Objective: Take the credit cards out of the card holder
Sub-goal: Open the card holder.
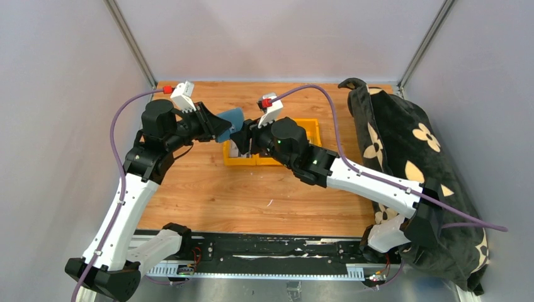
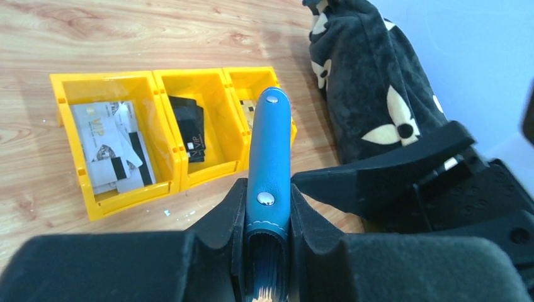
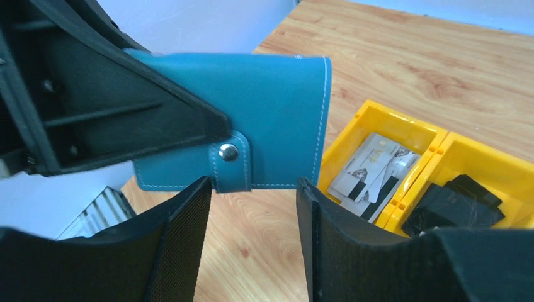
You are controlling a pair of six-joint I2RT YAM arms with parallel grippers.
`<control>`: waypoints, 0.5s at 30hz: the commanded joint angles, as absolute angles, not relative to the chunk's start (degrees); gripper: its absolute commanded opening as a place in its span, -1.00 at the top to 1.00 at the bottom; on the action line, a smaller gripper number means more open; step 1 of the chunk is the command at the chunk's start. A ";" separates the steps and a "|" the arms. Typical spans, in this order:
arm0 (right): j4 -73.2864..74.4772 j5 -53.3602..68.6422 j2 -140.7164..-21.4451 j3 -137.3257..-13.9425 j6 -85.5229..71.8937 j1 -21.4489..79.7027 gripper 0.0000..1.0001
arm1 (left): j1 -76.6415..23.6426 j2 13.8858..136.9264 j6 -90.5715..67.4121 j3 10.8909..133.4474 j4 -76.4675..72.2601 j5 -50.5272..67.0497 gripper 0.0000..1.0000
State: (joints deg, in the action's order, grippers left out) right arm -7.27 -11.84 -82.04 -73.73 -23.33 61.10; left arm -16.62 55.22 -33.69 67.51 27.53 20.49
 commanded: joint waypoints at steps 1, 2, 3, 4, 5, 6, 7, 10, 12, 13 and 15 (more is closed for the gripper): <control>-6.78 -21.72 -82.32 -77.97 -20.58 64.18 -0.09 | -16.79 54.45 -33.72 66.36 26.82 16.96 1.00; -6.36 -22.88 -82.42 -78.40 -20.09 64.63 -0.10 | -16.79 54.35 -33.68 66.22 26.90 16.29 1.00; -6.11 -23.38 -82.44 -78.74 -19.26 64.94 -0.12 | -16.79 54.35 -33.54 66.17 27.01 15.88 1.00; -6.07 -23.23 -82.42 -78.87 -18.99 65.16 -0.14 | -16.74 54.46 -33.43 66.18 27.12 15.32 1.00; -6.07 -22.61 -82.36 -78.95 -18.89 65.24 -0.17 | -16.78 54.46 -33.33 66.27 27.30 14.76 1.00; -6.13 -22.11 -82.35 -79.03 -18.90 65.30 -0.20 | -16.79 54.47 -33.24 66.35 27.41 14.29 1.00; -6.29 -21.43 -82.50 -79.28 -18.83 65.38 -0.21 | -16.79 54.53 -33.25 66.32 27.24 14.28 1.00; -5.25 -20.47 -84.07 -80.98 -18.42 65.48 -0.21 | -16.79 54.70 -34.38 66.51 27.11 15.14 1.00; -3.81 -19.89 -85.37 -82.56 -18.28 65.48 -0.19 | -16.78 54.84 -35.15 66.50 26.82 16.13 1.00; -3.63 -19.55 -85.91 -82.82 -18.28 65.48 -0.18 | -16.76 54.85 -35.31 66.64 26.79 16.36 1.00; -3.52 -19.45 -86.81 -83.06 -18.35 65.51 -0.15 | -16.79 54.77 -35.55 66.95 26.61 16.78 1.00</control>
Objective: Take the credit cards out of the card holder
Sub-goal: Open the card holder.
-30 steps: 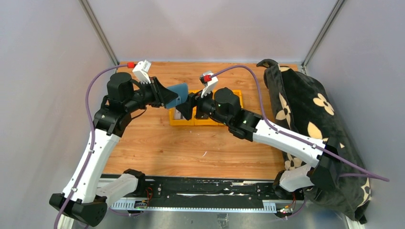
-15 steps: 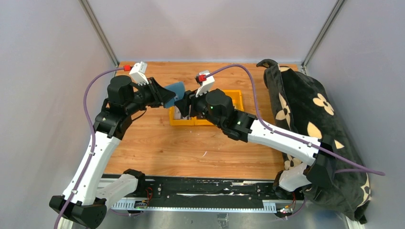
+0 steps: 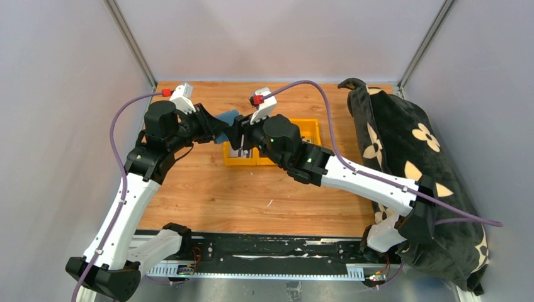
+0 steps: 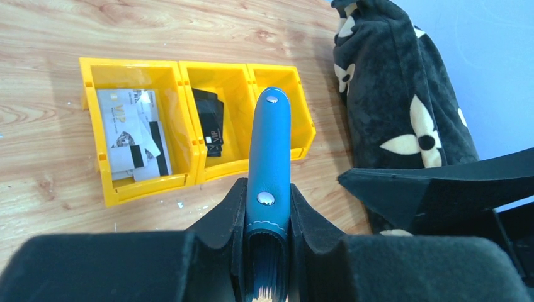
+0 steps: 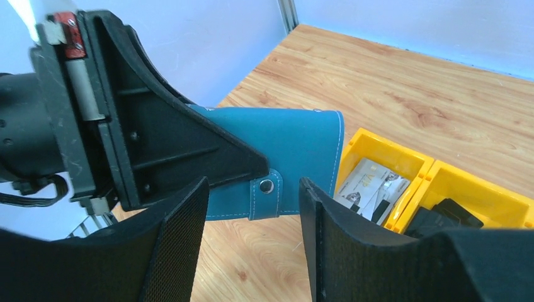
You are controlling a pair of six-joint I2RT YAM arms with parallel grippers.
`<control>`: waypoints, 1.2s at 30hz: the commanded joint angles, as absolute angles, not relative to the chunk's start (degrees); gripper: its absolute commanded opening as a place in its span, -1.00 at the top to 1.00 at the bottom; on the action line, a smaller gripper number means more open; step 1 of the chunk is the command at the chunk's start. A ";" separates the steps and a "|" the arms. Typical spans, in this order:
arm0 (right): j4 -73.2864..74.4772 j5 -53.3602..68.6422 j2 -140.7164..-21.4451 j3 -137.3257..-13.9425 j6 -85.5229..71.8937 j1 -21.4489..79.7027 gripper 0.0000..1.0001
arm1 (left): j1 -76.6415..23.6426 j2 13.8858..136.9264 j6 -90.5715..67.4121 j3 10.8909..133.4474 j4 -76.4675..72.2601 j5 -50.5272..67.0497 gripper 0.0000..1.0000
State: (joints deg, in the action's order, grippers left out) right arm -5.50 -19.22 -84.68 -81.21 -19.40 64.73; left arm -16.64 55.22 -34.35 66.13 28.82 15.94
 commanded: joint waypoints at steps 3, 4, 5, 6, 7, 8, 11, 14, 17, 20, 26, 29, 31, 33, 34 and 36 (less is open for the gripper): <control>-2.94 -19.31 -87.74 -83.56 -18.29 65.47 -0.08 | -16.74 54.67 -35.94 67.46 26.77 17.16 1.00; -2.69 -19.28 -87.99 -83.70 -18.28 65.48 -0.06 | -16.76 54.71 -36.14 67.58 26.74 17.28 1.00; -2.46 -19.25 -88.13 -83.79 -18.28 65.48 -0.04 | -16.77 54.75 -36.39 67.77 26.78 17.41 1.00; -2.38 -19.27 -88.28 -83.67 -18.28 65.50 -0.02 | -16.76 54.71 -36.86 67.90 26.87 17.46 1.00; -2.40 -19.39 -88.27 -83.54 -18.30 65.48 0.00 | -16.72 54.70 -37.42 67.92 26.89 17.67 1.00; -2.42 -19.50 -88.32 -83.37 -18.28 65.48 0.02 | -16.70 54.66 -38.04 67.87 26.77 18.28 1.00; -2.46 -19.23 -88.37 -83.21 -18.28 65.52 0.09 | -16.70 54.29 -39.63 67.51 25.44 19.55 1.00; -2.55 -19.04 -88.67 -83.34 -18.30 65.55 0.14 | -16.75 54.28 -39.94 67.66 25.16 19.86 1.00; -1.56 -18.51 -89.41 -84.00 -18.19 65.57 0.17 | -16.73 54.23 -40.35 67.79 24.80 20.26 1.00; -1.04 -19.01 -89.50 -83.18 -18.59 65.57 0.08 | -16.59 54.13 -41.24 68.34 24.02 21.56 1.00; -1.47 -20.82 -88.84 -82.35 -18.91 65.57 0.09 | -16.35 54.24 -43.82 68.48 21.70 26.06 1.00; -1.73 -21.15 -88.01 -81.57 -18.78 65.57 0.10 | -16.20 54.07 -44.33 68.47 21.32 27.16 1.00; -1.88 -21.05 -87.34 -80.81 -19.00 65.57 0.03 | -16.09 54.03 -44.31 68.70 21.18 27.59 1.00; -2.02 -20.85 -86.60 -80.01 -19.47 65.57 -0.11 | -15.92 53.98 -44.36 68.84 20.82 28.12 1.00; -2.14 -20.79 -86.35 -79.67 -19.69 65.57 -0.14 | -15.91 53.97 -44.43 68.88 20.59 28.31 1.00; -2.44 -20.92 -86.09 -79.21 -19.94 65.57 -0.17 | -15.86 53.87 -44.68 68.84 20.39 28.82 1.00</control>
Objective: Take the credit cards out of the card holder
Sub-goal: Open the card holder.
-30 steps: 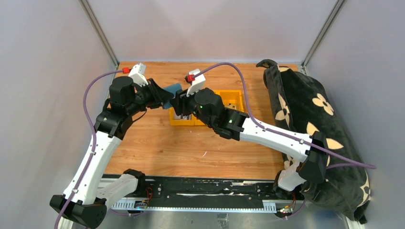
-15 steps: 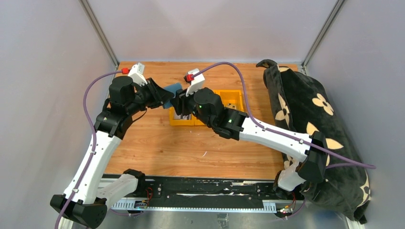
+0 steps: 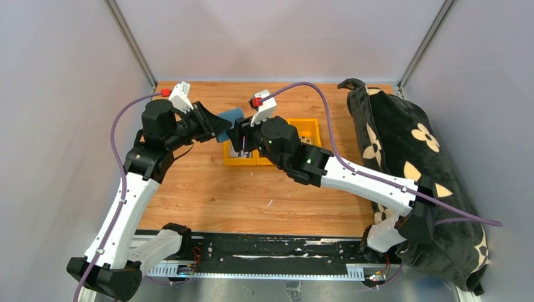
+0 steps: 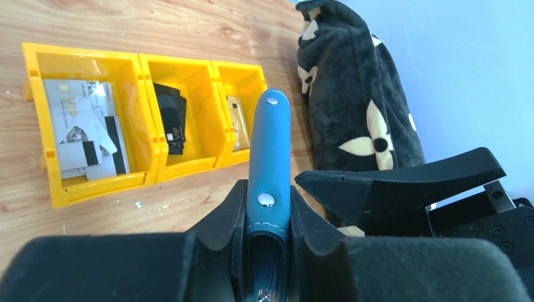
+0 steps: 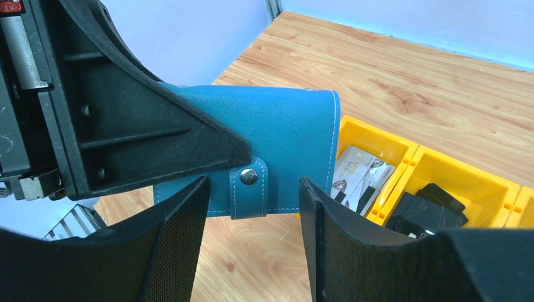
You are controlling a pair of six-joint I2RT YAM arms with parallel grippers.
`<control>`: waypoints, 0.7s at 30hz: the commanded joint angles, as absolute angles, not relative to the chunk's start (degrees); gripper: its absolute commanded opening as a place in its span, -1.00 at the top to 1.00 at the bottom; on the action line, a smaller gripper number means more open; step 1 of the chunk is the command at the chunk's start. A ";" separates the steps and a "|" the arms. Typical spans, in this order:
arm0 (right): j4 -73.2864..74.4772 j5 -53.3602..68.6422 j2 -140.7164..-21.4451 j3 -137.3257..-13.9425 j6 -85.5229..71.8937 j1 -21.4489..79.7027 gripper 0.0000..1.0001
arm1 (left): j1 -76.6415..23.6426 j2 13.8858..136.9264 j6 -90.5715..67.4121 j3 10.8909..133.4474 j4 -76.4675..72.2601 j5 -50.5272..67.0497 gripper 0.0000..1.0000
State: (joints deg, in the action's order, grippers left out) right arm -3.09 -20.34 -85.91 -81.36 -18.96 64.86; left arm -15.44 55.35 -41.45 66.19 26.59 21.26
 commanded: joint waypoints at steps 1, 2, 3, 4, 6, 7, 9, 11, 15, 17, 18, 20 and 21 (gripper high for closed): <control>-2.38 -20.95 -86.13 -79.29 -20.02 65.57 -0.17 | -15.83 53.88 -44.69 68.82 20.35 28.97 1.00; -2.25 -20.99 -86.20 -79.42 -20.04 65.57 -0.17 | -15.87 53.79 -44.66 68.86 20.21 29.05 1.00; -2.20 -20.96 -86.29 -79.57 -20.15 65.57 -0.15 | -15.84 53.60 -44.65 68.93 20.37 29.23 1.00; -2.20 -20.76 -86.35 -79.73 -20.20 65.57 -0.13 | -15.78 53.53 -44.65 68.97 20.39 29.35 1.00; -1.69 -20.35 -86.51 -80.12 -20.21 65.57 -0.05 | -15.82 53.36 -44.60 69.01 20.35 29.32 1.00; -1.37 -20.21 -86.54 -80.23 -20.31 65.52 -0.03 | -15.73 53.24 -44.50 69.22 20.40 29.21 1.00; -1.01 -20.01 -85.98 -79.66 -20.81 65.57 0.03 | -15.46 53.13 -44.14 69.84 20.42 28.97 1.00; -1.72 -19.75 -85.31 -78.47 -21.16 65.57 0.10 | -15.38 53.21 -44.00 70.41 20.16 28.74 1.00; -1.43 -19.73 -85.54 -78.65 -21.10 65.57 0.21 | -15.38 53.32 -44.68 70.58 19.62 29.10 1.00; -0.71 -19.56 -85.80 -79.33 -20.89 65.57 0.22 | -15.36 53.20 -44.61 70.65 19.79 29.19 1.00; -0.40 -19.70 -85.74 -79.36 -20.75 65.57 0.21 | -15.28 53.07 -44.46 70.73 19.93 29.20 1.00; -0.25 -20.22 -85.42 -78.85 -20.59 65.57 0.18 | -15.29 53.05 -44.08 71.35 20.45 29.18 1.00; -0.25 -20.48 -85.03 -78.43 -20.49 65.57 0.18 | -15.22 53.05 -44.04 71.51 20.50 29.18 1.00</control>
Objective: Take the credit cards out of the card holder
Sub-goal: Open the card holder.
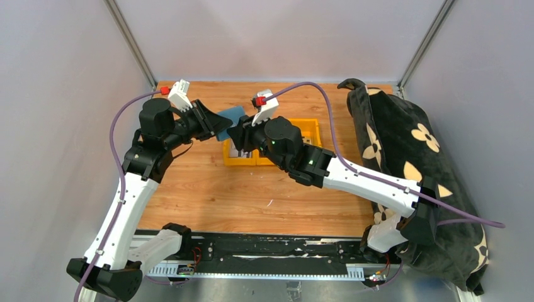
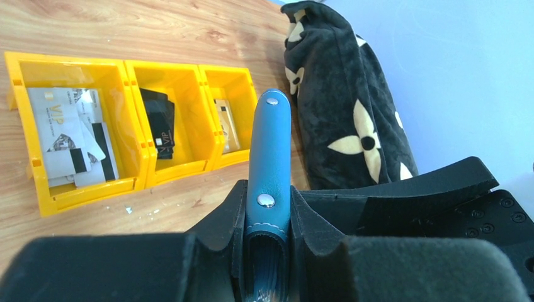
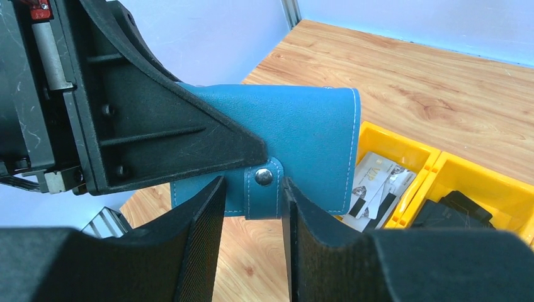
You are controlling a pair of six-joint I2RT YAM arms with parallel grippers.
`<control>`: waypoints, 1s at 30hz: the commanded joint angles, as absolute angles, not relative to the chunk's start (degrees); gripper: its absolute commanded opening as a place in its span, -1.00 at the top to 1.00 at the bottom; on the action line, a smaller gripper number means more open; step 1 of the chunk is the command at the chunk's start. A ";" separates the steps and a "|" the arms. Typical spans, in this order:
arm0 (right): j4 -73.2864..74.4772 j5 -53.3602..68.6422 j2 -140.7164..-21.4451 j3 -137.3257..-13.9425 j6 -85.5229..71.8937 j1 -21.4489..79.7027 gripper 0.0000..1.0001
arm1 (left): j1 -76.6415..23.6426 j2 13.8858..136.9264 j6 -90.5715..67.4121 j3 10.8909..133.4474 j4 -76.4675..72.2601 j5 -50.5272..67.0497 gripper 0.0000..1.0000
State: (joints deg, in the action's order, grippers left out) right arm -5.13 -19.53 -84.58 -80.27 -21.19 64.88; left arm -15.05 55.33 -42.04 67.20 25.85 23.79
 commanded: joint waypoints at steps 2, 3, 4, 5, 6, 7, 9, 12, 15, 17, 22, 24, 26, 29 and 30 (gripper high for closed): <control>-0.44 -21.04 -84.29 -77.45 -20.38 65.52 0.29 | -15.17 53.07 -44.15 71.79 20.48 29.50 1.00; -0.60 -21.23 -84.09 -77.24 -20.30 65.50 0.40 | -15.12 53.10 -44.39 71.88 20.28 29.69 1.00; -0.61 -21.43 -83.97 -77.13 -20.19 65.48 0.52 | -15.12 53.23 -44.56 72.04 20.10 29.99 1.00; -0.54 -21.63 -83.86 -77.21 -20.00 65.48 0.64 | -15.12 53.30 -44.91 72.23 20.11 30.36 1.00; -0.34 -21.96 -83.78 -77.25 -19.75 65.48 0.77 | -15.12 53.33 -45.05 72.43 20.10 30.67 1.00; -0.34 -22.41 -83.65 -77.01 -19.70 65.48 0.87 | -15.07 53.25 -45.15 72.69 20.17 30.95 1.00; -0.35 -23.23 -83.22 -76.52 -19.69 65.43 1.00 | -15.12 53.10 -45.24 72.96 20.32 31.40 1.00; -1.36 -24.03 -82.64 -75.53 -19.80 65.48 1.00 | -15.12 52.70 -45.52 72.74 19.90 32.17 1.00; -2.00 -26.26 -81.84 -74.33 -20.70 65.48 1.00 | -15.12 52.55 -44.83 72.72 20.38 32.25 1.00; -3.56 -27.40 -80.65 -72.49 -21.88 65.52 1.00 | -14.95 52.42 -44.14 72.86 20.80 31.91 1.00; -9.57 -29.52 -76.17 -66.79 -25.08 65.48 1.00 | -14.68 52.22 -43.94 72.86 20.83 31.01 1.00; -11.40 -30.18 -74.74 -64.65 -25.75 65.56 1.00 | -14.59 52.29 -43.95 72.94 20.92 30.83 1.00; -12.05 -31.16 -73.78 -63.53 -26.80 65.57 1.00 | -14.50 52.21 -43.95 72.95 21.09 30.57 1.00; -13.61 -33.02 -72.38 -61.49 -28.46 65.76 1.00 | -14.41 51.90 -44.24 72.78 21.14 30.17 1.00; -14.30 -33.34 -71.97 -61.03 -29.02 65.89 1.00 | -14.34 51.81 -44.41 72.77 21.11 30.11 1.00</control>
State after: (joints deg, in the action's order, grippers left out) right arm -18.59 -22.52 -74.22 -65.25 -27.55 66.46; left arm -15.46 55.11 -43.44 69.04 26.28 31.20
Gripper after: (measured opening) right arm 0.018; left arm 0.218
